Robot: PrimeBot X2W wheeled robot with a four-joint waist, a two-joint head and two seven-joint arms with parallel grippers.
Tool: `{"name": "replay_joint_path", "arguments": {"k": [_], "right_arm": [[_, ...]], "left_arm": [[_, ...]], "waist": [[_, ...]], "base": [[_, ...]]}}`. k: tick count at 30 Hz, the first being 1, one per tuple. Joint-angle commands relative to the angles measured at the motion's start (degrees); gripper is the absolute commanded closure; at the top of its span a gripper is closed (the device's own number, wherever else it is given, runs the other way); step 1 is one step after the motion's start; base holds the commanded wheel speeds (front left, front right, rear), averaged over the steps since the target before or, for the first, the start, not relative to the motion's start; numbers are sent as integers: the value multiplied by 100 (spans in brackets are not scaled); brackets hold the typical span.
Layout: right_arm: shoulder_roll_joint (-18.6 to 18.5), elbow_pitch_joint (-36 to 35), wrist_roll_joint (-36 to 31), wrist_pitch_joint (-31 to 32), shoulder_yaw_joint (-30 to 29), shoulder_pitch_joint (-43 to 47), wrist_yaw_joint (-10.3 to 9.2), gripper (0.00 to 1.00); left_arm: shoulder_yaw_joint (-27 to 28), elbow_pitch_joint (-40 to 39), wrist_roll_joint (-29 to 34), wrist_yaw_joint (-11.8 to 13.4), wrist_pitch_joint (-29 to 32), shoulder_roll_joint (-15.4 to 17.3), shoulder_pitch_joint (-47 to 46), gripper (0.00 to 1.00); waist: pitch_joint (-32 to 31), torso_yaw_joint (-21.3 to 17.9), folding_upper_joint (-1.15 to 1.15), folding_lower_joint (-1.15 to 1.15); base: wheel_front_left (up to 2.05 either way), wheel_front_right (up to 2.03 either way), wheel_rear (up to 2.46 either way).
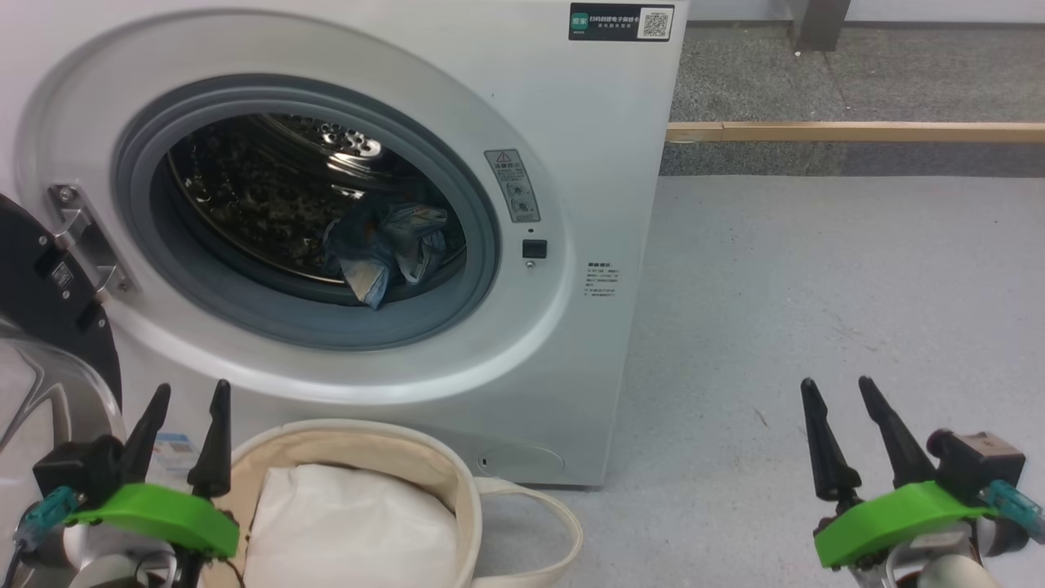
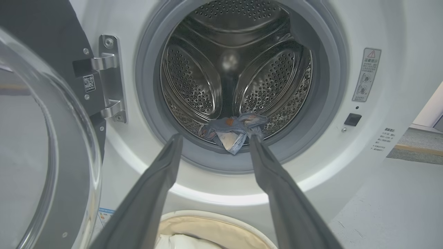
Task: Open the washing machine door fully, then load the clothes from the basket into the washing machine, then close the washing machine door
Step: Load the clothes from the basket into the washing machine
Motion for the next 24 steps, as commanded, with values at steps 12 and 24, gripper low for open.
{"name": "replay_joint_path", "arguments": {"k": [12,24], "right_arm": [[-14,-164,26,-71,63,-135,3,0],[20,-205,-45,-71,52,-190,3,0]], "left_arm": [[186,-383,72,-33,-70,82,-177,0],[240,-360,52,-33,-70,86,-222,0]], "waist": [[43,-39,0,0],[75,-80,0,0]], "base": [[0,0,0],[0,0,0]]}}
